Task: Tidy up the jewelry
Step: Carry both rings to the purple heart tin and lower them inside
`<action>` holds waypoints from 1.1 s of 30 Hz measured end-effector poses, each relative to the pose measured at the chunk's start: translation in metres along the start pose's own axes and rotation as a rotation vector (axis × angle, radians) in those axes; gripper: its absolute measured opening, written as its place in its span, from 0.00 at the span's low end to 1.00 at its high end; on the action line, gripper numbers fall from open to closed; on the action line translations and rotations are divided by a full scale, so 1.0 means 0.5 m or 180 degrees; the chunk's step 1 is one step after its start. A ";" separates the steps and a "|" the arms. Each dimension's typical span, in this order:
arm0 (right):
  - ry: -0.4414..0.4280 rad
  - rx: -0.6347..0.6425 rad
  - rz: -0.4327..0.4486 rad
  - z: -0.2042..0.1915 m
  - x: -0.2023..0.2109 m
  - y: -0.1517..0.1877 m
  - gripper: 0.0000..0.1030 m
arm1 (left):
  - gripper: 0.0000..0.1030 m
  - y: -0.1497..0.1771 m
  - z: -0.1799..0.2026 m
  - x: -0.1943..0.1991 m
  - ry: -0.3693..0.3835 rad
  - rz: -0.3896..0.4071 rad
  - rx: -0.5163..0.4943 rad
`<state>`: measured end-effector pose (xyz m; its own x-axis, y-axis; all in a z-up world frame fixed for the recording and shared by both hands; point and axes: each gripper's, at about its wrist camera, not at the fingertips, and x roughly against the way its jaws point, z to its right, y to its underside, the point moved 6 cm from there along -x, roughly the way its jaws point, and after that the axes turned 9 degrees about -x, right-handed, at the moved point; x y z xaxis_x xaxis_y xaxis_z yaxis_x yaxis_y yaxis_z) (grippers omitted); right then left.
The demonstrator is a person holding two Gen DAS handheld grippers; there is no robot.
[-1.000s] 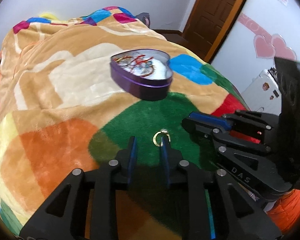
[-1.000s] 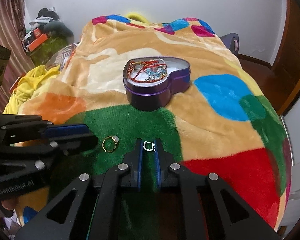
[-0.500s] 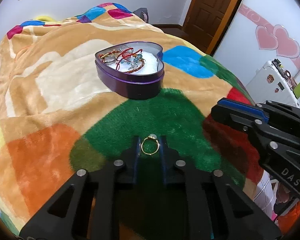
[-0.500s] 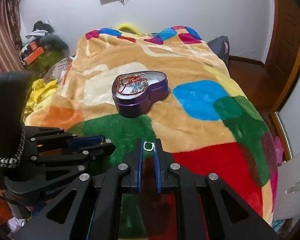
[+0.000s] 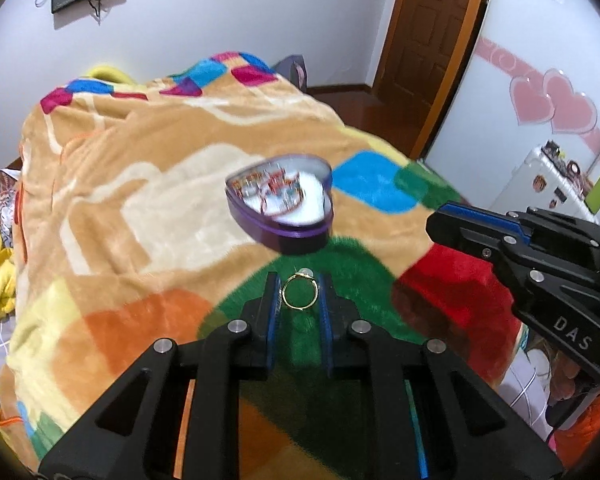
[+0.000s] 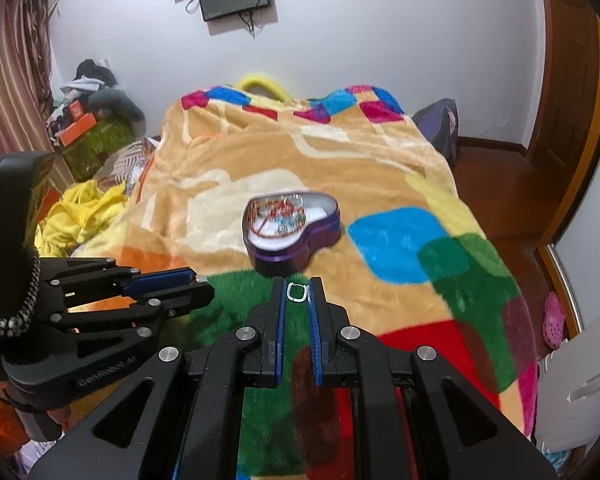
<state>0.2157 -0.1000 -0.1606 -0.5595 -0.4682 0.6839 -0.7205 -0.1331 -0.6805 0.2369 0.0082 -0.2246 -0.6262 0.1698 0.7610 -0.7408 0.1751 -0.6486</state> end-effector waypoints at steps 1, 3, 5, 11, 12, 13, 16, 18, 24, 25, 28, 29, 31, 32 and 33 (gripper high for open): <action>-0.0003 -0.0002 0.0020 -0.001 0.003 -0.005 0.09 | 0.16 -0.007 -0.004 0.009 -0.0014 0.0043 0.0007; -0.0012 -0.0003 0.0090 -0.004 0.011 -0.018 0.09 | 0.16 -0.020 -0.010 0.023 -0.0028 0.0117 0.0022; -0.0020 -0.0001 0.0137 -0.009 0.017 -0.029 0.09 | 0.16 -0.031 -0.018 0.033 -0.0042 0.0173 0.0031; -0.0062 0.0023 0.0313 -0.023 0.031 -0.064 0.09 | 0.16 -0.062 -0.029 0.058 -0.0121 0.0348 0.0022; -0.0073 0.0023 0.0344 -0.025 0.034 -0.071 0.09 | 0.17 -0.069 -0.032 0.061 -0.0138 0.0381 0.0014; -0.0086 0.0025 0.0369 -0.027 0.035 -0.077 0.09 | 0.17 -0.075 -0.034 0.062 -0.0149 0.0403 0.0012; -0.0122 0.0021 0.0433 -0.031 0.036 -0.092 0.09 | 0.17 -0.086 -0.042 0.063 -0.0117 0.0443 0.0036; -0.0141 0.0016 0.0459 -0.032 0.033 -0.101 0.09 | 0.16 -0.095 -0.048 0.060 -0.0127 0.0469 0.0050; -0.0165 -0.0010 0.0452 -0.029 0.004 -0.118 0.09 | 0.16 -0.114 -0.058 0.044 -0.0122 0.0509 0.0062; -0.0164 -0.0007 0.0442 -0.029 -0.003 -0.120 0.09 | 0.16 -0.119 -0.059 0.039 -0.0124 0.0512 0.0058; -0.0138 0.0004 0.0413 -0.024 -0.021 -0.124 0.09 | 0.16 -0.124 -0.059 0.023 -0.0114 0.0503 0.0048; -0.0126 0.0004 0.0386 -0.022 -0.033 -0.124 0.09 | 0.16 -0.124 -0.059 0.019 -0.0112 0.0499 0.0045; -0.0121 -0.0001 0.0342 -0.017 -0.045 -0.125 0.09 | 0.16 -0.125 -0.062 0.004 -0.0111 0.0473 0.0047; -0.0118 -0.0008 0.0306 -0.015 -0.057 -0.124 0.09 | 0.16 -0.125 -0.063 0.000 -0.0109 0.0462 0.0049; -0.0116 -0.0015 0.0276 -0.012 -0.066 -0.123 0.09 | 0.16 -0.124 -0.066 -0.010 -0.0104 0.0438 0.0058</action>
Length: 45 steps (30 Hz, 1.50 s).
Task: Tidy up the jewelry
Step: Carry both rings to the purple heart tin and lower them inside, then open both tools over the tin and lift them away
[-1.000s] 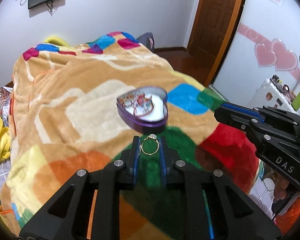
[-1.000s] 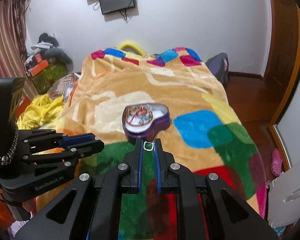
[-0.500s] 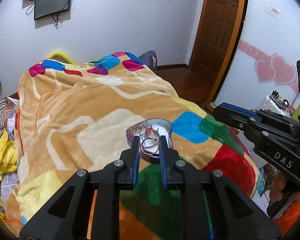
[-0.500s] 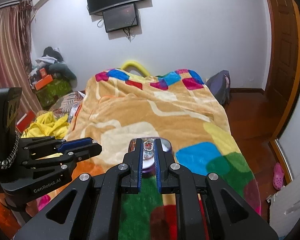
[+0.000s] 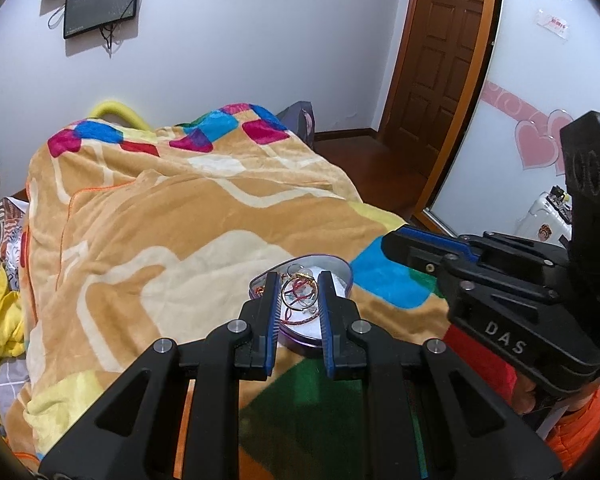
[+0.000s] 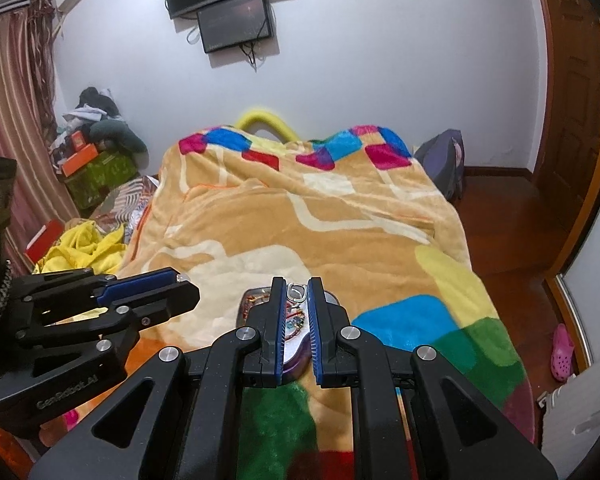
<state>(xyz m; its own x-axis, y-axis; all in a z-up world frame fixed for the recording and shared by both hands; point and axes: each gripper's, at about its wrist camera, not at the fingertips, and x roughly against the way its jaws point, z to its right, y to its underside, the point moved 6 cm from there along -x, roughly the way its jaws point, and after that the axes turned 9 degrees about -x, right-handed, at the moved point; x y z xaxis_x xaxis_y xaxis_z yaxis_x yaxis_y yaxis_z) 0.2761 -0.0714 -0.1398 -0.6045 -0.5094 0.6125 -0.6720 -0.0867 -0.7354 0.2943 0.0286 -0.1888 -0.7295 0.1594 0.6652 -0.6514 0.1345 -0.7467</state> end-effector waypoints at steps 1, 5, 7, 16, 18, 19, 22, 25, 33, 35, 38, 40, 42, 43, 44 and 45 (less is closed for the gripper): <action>0.0001 -0.0005 -0.0026 0.002 -0.006 0.002 0.09 | 0.16 0.002 -0.003 -0.006 0.0004 -0.0018 0.0007; -0.0009 -0.0014 -0.0123 0.008 -0.031 0.007 0.09 | 0.16 0.008 -0.013 -0.037 0.0042 -0.0101 0.0053; -0.0011 -0.0013 -0.0163 0.010 -0.042 0.008 0.09 | 0.16 0.011 -0.018 -0.053 0.0072 -0.0145 0.0070; -0.0020 0.0049 -0.0385 0.013 -0.091 0.014 0.09 | 0.16 0.023 -0.020 -0.099 0.0122 -0.0266 0.0066; -0.0009 0.0069 -0.0424 0.016 -0.100 0.015 0.09 | 0.16 0.024 -0.022 -0.105 0.0122 -0.0283 0.0061; -0.0001 0.0079 -0.0439 0.018 -0.104 0.016 0.09 | 0.16 0.025 -0.024 -0.109 0.0123 -0.0293 0.0062; 0.0045 0.0134 -0.0500 0.023 -0.115 0.021 0.09 | 0.16 0.024 -0.026 -0.116 0.0143 -0.0306 0.0062; 0.0072 0.0168 -0.0529 0.029 -0.121 0.022 0.09 | 0.16 0.023 -0.025 -0.121 0.0160 -0.0312 0.0048; 0.0097 0.0214 -0.0572 0.031 -0.129 0.021 0.09 | 0.16 0.020 -0.020 -0.122 0.0165 -0.0289 0.0002; 0.0109 0.0218 -0.0594 0.034 -0.131 0.021 0.09 | 0.16 0.020 -0.020 -0.120 0.0157 -0.0282 -0.0002; 0.0117 0.0211 -0.0600 0.035 -0.130 0.021 0.09 | 0.16 0.020 -0.020 -0.115 0.0159 -0.0276 0.0003; 0.0115 0.0218 -0.0603 0.035 -0.129 0.021 0.09 | 0.16 0.020 -0.022 -0.109 0.0144 -0.0262 0.0011; 0.0119 0.0241 -0.0601 0.033 -0.126 0.021 0.09 | 0.16 0.018 -0.026 -0.099 0.0124 -0.0234 0.0028; 0.0123 0.0254 -0.0605 0.033 -0.126 0.021 0.09 | 0.17 0.017 -0.029 -0.094 0.0111 -0.0218 0.0037; 0.0127 0.0264 -0.0610 0.032 -0.126 0.021 0.10 | 0.17 0.015 -0.032 -0.088 0.0095 -0.0200 0.0044; 0.0129 0.0268 -0.0613 0.031 -0.125 0.021 0.10 | 0.17 0.014 -0.034 -0.083 0.0083 -0.0187 0.0049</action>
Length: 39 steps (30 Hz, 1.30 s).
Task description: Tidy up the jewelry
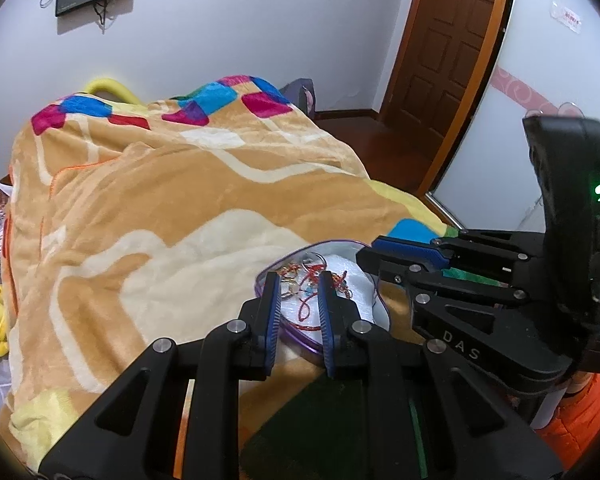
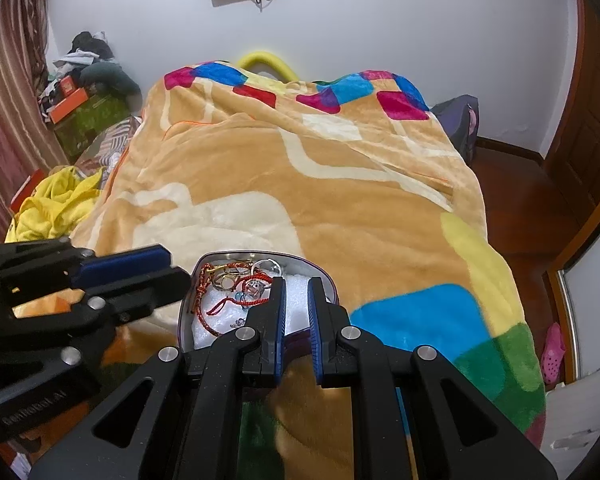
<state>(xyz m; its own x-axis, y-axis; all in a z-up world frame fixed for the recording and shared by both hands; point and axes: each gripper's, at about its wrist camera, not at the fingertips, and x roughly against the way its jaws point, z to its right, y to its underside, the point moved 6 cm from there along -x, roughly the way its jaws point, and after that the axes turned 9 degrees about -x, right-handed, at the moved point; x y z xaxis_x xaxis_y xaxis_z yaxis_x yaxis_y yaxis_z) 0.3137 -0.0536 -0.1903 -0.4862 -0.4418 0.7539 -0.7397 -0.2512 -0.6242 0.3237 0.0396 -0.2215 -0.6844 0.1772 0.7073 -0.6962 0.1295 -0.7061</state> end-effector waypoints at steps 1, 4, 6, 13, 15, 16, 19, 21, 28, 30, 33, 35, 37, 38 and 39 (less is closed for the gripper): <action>-0.0001 0.0003 -0.0002 -0.001 0.001 0.000 0.12 | 0.17 -0.001 -0.004 0.009 -0.0022 0.0022 0.0010; 0.0001 0.0010 0.0008 -0.002 0.008 -0.001 0.16 | 0.17 -0.005 -0.011 0.028 -0.0082 0.0068 0.0025; -0.0003 0.0007 0.0015 -0.003 0.015 -0.001 0.17 | 0.17 -0.005 -0.014 0.039 -0.0120 0.0092 0.0023; -0.0028 -0.0014 0.0160 -0.014 0.075 -0.010 0.17 | 0.17 -0.018 0.004 0.109 -0.0263 0.0254 -0.0058; -0.0032 -0.0018 0.0249 -0.019 0.106 -0.015 0.17 | 0.18 -0.025 0.016 0.138 -0.0301 0.0333 -0.0091; -0.0036 -0.0018 0.0299 -0.023 0.122 -0.018 0.17 | 0.19 -0.029 0.021 0.156 -0.0321 0.0384 -0.0104; -0.0044 -0.0020 0.0494 -0.031 0.181 -0.025 0.17 | 0.27 -0.042 0.037 0.209 -0.0365 0.0553 -0.0125; -0.0062 -0.0024 0.0653 -0.041 0.230 -0.029 0.17 | 0.28 -0.052 0.050 0.250 -0.0393 0.0680 -0.0145; -0.0134 -0.0042 0.1359 -0.075 0.417 -0.039 0.17 | 0.44 -0.077 0.107 0.444 -0.0551 0.1354 -0.0218; -0.0189 -0.0062 0.1609 -0.088 0.483 -0.036 0.17 | 0.49 -0.077 0.120 0.493 -0.0629 0.1519 -0.0233; -0.0218 -0.0040 0.1871 -0.110 0.546 -0.026 0.17 | 0.52 -0.071 0.133 0.551 -0.0713 0.1712 -0.0243; -0.0201 -0.0017 0.2031 -0.127 0.582 -0.015 0.17 | 0.57 -0.063 0.142 0.594 -0.0746 0.1859 -0.0231; -0.0174 -0.0009 0.2149 -0.141 0.604 -0.005 0.17 | 0.63 -0.053 0.148 0.629 -0.0767 0.1983 -0.0209; -0.0158 -0.0003 0.2203 -0.148 0.615 0.002 0.17 | 0.67 -0.049 0.150 0.640 -0.0780 0.2027 -0.0203; -0.0152 -0.0002 0.2238 -0.154 0.621 0.006 0.18 | 0.72 -0.045 0.152 0.650 -0.0794 0.2068 -0.0197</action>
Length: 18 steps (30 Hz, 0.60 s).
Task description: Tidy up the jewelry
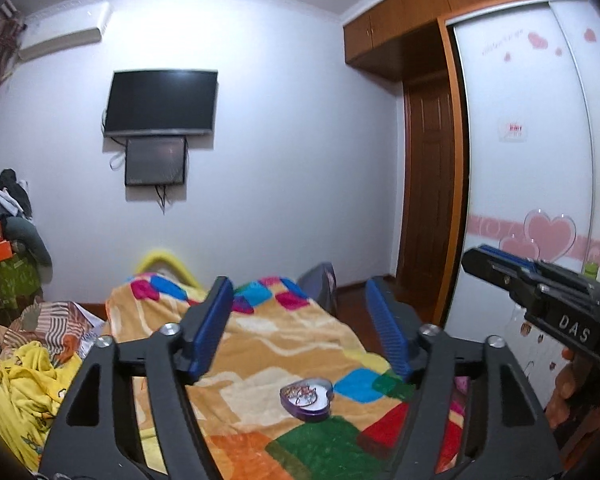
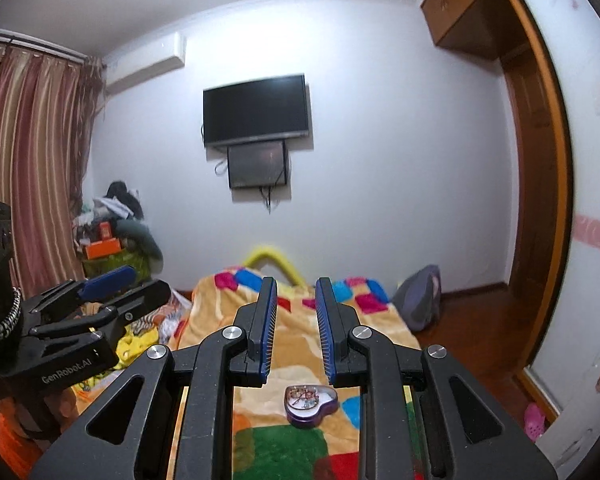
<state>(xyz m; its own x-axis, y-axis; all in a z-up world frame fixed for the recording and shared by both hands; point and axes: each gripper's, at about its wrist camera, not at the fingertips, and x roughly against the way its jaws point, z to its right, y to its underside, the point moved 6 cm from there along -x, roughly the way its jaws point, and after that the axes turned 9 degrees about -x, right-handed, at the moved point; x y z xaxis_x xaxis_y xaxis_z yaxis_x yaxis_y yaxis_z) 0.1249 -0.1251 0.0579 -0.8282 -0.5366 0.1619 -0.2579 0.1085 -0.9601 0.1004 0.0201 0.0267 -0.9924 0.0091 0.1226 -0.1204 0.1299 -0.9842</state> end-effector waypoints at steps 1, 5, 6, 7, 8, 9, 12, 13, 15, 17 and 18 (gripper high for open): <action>0.0008 0.0003 0.0040 -0.008 0.009 0.000 0.21 | 0.75 -0.003 0.000 0.012 -0.0020 0.0035 0.0002; 0.0161 0.0035 0.0222 -0.021 0.019 0.002 0.51 | 0.94 -0.003 -0.004 0.054 -0.0132 0.0141 0.0044; 0.0194 0.0043 0.0264 -0.024 0.022 0.002 0.53 | 0.96 -0.002 -0.007 0.059 -0.0139 0.0145 0.0052; 0.0216 0.0050 0.0283 -0.024 0.025 0.000 0.58 | 0.97 -0.001 -0.009 0.065 -0.0150 0.0141 0.0062; 0.0257 0.0065 0.0307 -0.028 0.025 0.000 0.67 | 0.98 0.000 -0.009 0.068 -0.0173 0.0137 0.0071; 0.0281 0.0074 0.0326 -0.031 0.026 -0.001 0.72 | 0.98 0.001 -0.010 0.074 -0.0190 0.0135 0.0077; 0.0334 0.0072 0.0382 -0.031 0.037 -0.002 0.86 | 0.99 0.011 -0.011 0.088 -0.0205 0.0117 0.0110; 0.0342 0.0073 0.0375 -0.033 0.034 -0.002 0.87 | 0.99 0.013 -0.012 0.090 -0.0202 0.0103 0.0121; 0.0346 0.0073 0.0351 -0.035 0.032 0.000 0.88 | 0.99 0.017 -0.015 0.091 -0.0216 0.0080 0.0130; 0.0344 0.0075 0.0330 -0.035 0.037 0.007 0.88 | 0.99 0.022 -0.014 0.092 -0.0235 0.0061 0.0123; 0.0351 0.0078 0.0313 -0.036 0.030 0.005 0.88 | 0.99 0.024 -0.016 0.090 -0.0243 0.0056 0.0121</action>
<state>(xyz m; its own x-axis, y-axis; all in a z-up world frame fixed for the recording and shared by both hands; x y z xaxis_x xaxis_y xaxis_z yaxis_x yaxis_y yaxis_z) 0.1027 -0.1181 0.0618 -0.8988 -0.4290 0.0897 -0.1619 0.1348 -0.9776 0.0543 0.0298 0.0216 -0.9932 -0.0646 0.0967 -0.1025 0.0926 -0.9904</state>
